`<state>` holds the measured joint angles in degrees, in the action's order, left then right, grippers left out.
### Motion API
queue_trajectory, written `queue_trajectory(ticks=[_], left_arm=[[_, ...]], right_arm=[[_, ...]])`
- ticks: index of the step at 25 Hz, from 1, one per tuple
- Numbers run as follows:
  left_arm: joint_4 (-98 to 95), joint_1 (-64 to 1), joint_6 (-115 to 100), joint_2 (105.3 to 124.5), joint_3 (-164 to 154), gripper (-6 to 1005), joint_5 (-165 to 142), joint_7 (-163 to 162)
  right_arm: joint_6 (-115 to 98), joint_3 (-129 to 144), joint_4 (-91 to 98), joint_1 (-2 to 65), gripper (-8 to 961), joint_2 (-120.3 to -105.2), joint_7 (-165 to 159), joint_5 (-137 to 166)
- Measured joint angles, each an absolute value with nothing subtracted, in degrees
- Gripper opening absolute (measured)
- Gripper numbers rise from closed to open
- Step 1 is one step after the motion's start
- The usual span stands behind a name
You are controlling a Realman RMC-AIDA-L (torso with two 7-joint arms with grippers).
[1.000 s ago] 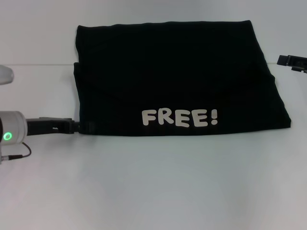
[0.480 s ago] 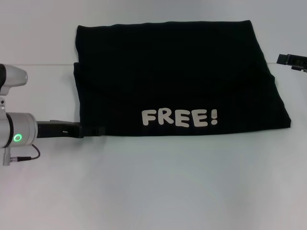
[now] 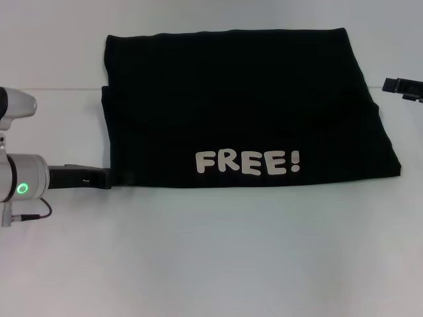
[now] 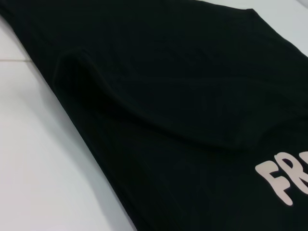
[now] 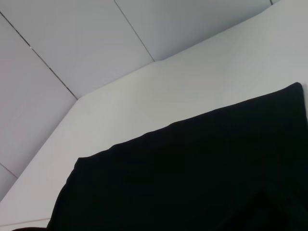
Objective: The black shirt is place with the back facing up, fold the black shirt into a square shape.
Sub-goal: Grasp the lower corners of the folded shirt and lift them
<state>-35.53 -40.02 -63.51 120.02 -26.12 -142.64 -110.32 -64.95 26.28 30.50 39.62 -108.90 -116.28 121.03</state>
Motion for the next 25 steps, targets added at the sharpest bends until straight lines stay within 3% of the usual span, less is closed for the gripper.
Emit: queue_trajectory(ticks=[3, 5, 10, 16, 19, 25], left_arm=[[-35.52, -40.01, -63.29, 120.02, -26.4, 745, -142.77, -110.35], [-35.45, -40.06, -63.19, 120.03, -26.48, 504, -142.97, -110.34], [-35.36, -40.23, -62.52, 120.14, -26.54, 259, -143.23, -110.31], [-35.62, -40.39, -62.99, 120.0, -26.55, 87, -143.28, -110.46], [-35.78, -40.58, -63.82, 119.8, -26.54, 36, -143.28, -110.36], [-35.71, -41.13, -64.2, 119.63, -26.54, 2, -143.28, -110.22]], right_arm=[[-64.95, 26.28, 30.49, 39.53, 714, -108.9, -116.27, 121.03], [-64.95, 26.28, 30.49, 39.45, 714, -108.9, -116.25, 121.03], [-64.98, 26.86, 30.22, 39.34, 714, -108.88, -116.28, 121.45], [-65.65, 30.34, 30.43, 39.53, 714, -107.49, -123.94, 130.14], [-66.29, 32.25, 30.43, 39.46, 714, -106.64, -129.4, 135.49], [-64.66, 32.77, 28.72, 39.34, 713, -106.7, -129.51, 136.1]])
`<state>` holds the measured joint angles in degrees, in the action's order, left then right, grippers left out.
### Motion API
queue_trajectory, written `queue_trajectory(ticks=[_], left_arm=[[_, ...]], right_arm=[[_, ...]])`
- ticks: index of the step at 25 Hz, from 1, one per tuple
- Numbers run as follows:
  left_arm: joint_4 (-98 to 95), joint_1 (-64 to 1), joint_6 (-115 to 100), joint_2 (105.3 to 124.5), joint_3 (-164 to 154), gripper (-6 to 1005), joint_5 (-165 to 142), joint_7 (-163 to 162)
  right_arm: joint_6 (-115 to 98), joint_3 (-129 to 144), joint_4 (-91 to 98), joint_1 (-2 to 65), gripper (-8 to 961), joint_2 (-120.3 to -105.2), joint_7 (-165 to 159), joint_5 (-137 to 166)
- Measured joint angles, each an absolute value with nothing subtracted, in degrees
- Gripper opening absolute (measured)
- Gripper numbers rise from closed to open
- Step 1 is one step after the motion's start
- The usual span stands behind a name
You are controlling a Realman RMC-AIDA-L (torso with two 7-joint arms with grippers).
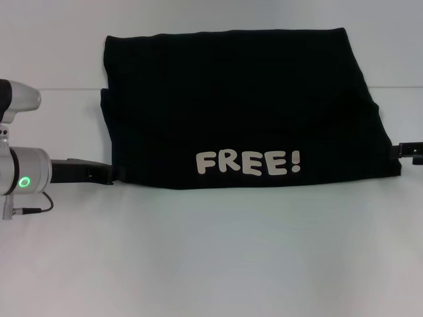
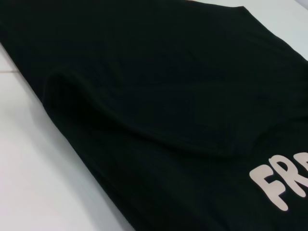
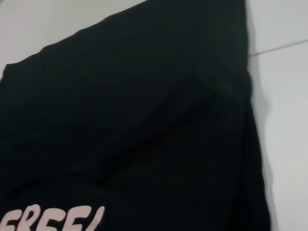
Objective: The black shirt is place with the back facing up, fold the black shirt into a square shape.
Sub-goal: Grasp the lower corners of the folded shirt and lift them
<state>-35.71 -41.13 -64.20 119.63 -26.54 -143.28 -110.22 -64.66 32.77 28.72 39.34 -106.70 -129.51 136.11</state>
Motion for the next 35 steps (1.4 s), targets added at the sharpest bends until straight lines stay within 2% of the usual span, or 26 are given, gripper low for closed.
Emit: queue_trajectory(ticks=[12, 17, 22, 35], left_arm=[[-35.51, -41.88, -63.88, 119.42, -26.72, 3, -143.33, -110.17], [-35.52, -42.0, -63.84, 119.26, -26.72, 3, -143.35, -110.18], [-35.66, -42.02, -63.8, 119.18, -26.72, 3, -143.36, -110.24], [-35.63, -42.1, -63.81, 119.18, -26.72, 2, -143.36, -110.54]], right_arm=[[-53.09, 35.71, 26.21, 42.9, 689, -110.21, -128.49, 136.04], [-52.54, 36.41, 25.1, 43.71, 603, -110.61, -128.86, 136.04], [-52.66, 36.12, 25.09, 43.04, 458, -110.53, -129.13, 135.88], [-53.62, 36.44, 25.05, 41.84, 464, -110.55, -129.09, 136.09]])
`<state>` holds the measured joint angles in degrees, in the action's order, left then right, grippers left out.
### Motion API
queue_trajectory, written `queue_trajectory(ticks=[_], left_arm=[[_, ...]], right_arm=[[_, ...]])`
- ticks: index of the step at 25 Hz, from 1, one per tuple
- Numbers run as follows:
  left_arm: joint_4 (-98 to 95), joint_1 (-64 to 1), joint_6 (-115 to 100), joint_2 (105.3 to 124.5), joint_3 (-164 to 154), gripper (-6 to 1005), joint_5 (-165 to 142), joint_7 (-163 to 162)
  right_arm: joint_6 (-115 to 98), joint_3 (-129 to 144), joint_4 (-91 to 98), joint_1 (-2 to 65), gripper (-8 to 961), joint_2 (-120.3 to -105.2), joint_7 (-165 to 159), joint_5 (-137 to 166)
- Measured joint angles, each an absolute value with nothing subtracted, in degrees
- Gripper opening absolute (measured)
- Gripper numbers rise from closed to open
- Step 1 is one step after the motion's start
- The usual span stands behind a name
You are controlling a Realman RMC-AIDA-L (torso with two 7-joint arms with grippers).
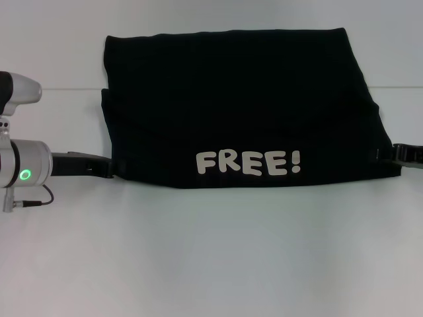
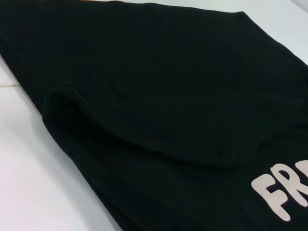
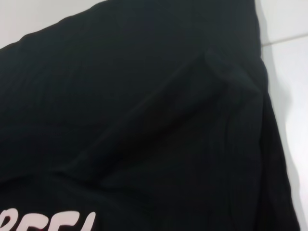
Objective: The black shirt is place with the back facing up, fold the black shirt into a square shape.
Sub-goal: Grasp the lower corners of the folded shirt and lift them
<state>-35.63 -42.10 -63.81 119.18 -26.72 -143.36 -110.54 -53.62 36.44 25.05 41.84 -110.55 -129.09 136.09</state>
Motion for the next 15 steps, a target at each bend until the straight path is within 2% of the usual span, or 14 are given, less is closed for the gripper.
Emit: queue_trajectory(ticks=[6, 12, 15], left_arm=[[-35.53, -42.1, -63.74, 119.18, -26.72, 2, -143.35, -110.56], [-35.43, -42.1, -63.19, 119.18, -26.72, 2, -143.35, -110.59], [-35.36, -42.1, -63.11, 119.18, -26.72, 2, -143.35, -110.65]], right_arm=[[-55.16, 36.54, 25.14, 41.46, 403, -110.6, -128.57, 136.13], [-55.94, 36.38, 25.62, 40.62, 175, -110.5, -128.15, 135.99], [-56.12, 36.39, 25.62, 40.33, 100, -110.36, -127.74, 135.94]])
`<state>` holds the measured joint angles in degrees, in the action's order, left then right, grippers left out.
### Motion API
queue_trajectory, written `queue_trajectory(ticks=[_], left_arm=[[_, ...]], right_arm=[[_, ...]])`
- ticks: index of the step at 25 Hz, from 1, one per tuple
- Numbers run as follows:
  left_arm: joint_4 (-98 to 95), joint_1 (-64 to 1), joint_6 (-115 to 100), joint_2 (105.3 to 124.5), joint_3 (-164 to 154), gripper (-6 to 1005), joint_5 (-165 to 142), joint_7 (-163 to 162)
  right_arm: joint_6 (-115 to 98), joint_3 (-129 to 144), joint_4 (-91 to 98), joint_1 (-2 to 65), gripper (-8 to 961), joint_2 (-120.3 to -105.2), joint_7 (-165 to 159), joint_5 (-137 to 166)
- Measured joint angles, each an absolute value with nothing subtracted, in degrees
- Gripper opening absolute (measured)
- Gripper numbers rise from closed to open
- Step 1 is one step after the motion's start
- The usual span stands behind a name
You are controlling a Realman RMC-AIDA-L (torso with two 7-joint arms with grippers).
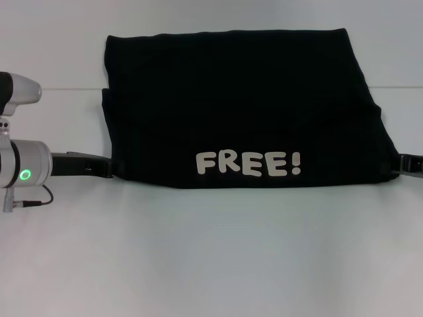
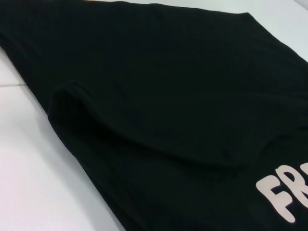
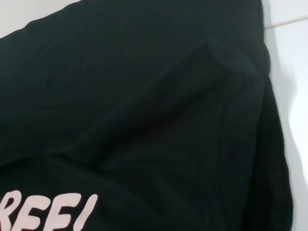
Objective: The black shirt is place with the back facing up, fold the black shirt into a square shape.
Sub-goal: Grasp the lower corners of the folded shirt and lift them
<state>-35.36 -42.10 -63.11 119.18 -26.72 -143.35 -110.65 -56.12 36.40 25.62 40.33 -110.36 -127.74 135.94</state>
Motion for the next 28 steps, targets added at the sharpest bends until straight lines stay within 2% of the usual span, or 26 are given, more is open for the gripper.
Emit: queue_trajectory(ticks=[2, 8, 15, 23, 28], left_arm=[[-35.34, -42.1, -63.07, 119.18, -26.71, 2, -143.35, -110.68], [-38.21, -40.55, -68.77, 119.15, -26.11, 2, -143.32, -111.91], [-46.24, -34.63, -85.42, 118.81, -25.52, 2, -142.89, -112.77], [-48.52, -30.36, -100.54, 117.95, -18.93, 3, -143.6, -108.46], [-49.03, -28.38, -107.67, 117.51, -14.07, 3, -146.28, -105.18]], right_arm=[[-56.57, 36.24, 25.62, 40.11, 50, -110.31, -127.26, 135.87], [-62.36, 33.75, 26.24, 37.8, 51, -109.84, -122.0, 135.25], [-77.22, 28.58, 33.07, 30.11, 51, -110.52, -113.37, 132.35], [-89.01, 26.63, 34.81, 22.97, 52, -110.27, -106.91, 131.74], [-93.13, 26.0, 36.66, 19.23, 52, -110.61, -105.12, 131.8]])
